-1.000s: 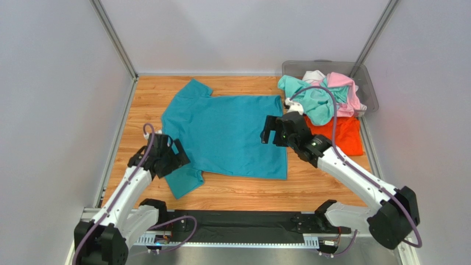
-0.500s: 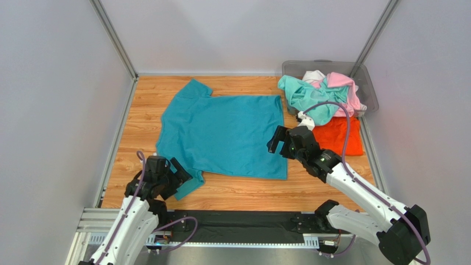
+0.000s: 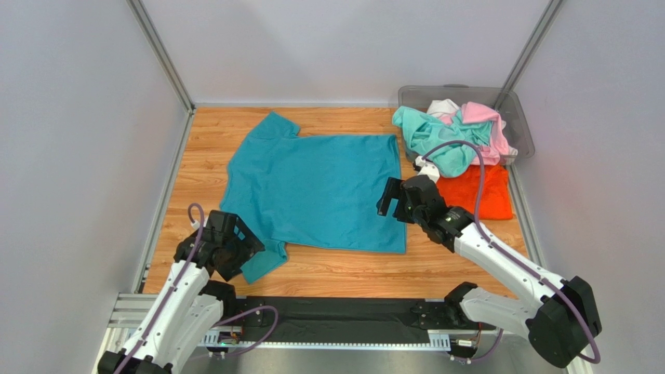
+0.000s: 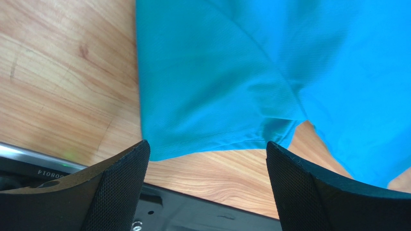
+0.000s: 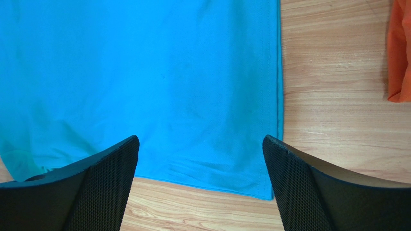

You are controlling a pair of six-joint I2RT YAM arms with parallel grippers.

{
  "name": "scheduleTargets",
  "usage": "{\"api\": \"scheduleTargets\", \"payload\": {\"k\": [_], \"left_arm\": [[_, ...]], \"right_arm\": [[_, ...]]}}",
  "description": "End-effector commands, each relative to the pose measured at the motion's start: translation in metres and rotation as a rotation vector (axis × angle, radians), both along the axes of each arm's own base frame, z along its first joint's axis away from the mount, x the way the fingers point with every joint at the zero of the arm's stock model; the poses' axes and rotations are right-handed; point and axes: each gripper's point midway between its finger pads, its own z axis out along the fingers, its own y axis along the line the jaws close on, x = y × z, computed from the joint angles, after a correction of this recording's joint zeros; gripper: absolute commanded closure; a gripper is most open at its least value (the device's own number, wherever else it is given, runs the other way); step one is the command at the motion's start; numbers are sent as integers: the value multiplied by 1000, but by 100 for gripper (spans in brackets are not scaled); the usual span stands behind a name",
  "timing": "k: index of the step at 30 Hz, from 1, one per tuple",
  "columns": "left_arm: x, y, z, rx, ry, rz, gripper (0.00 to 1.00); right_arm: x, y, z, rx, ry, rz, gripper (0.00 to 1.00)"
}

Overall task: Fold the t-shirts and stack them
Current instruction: Flatten the tshirt out, then fold the tshirt

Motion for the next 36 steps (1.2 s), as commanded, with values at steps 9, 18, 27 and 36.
{"api": "scheduleTargets", "payload": {"k": [9, 18, 27, 36], "left_arm": [[-24, 0, -27, 71, 120, 26, 21], [-22, 4, -28, 125, 158, -25, 40], [-17, 12, -28, 188, 185, -15, 42], [-14, 14, -30, 281, 260, -64, 49]], "right_arm": [[21, -1, -6, 4, 29, 18, 0], [24, -16, -7, 11, 30, -21, 0], [23, -34, -4, 20, 21, -60, 0], [23, -45, -4, 16, 22, -85, 0]]}}
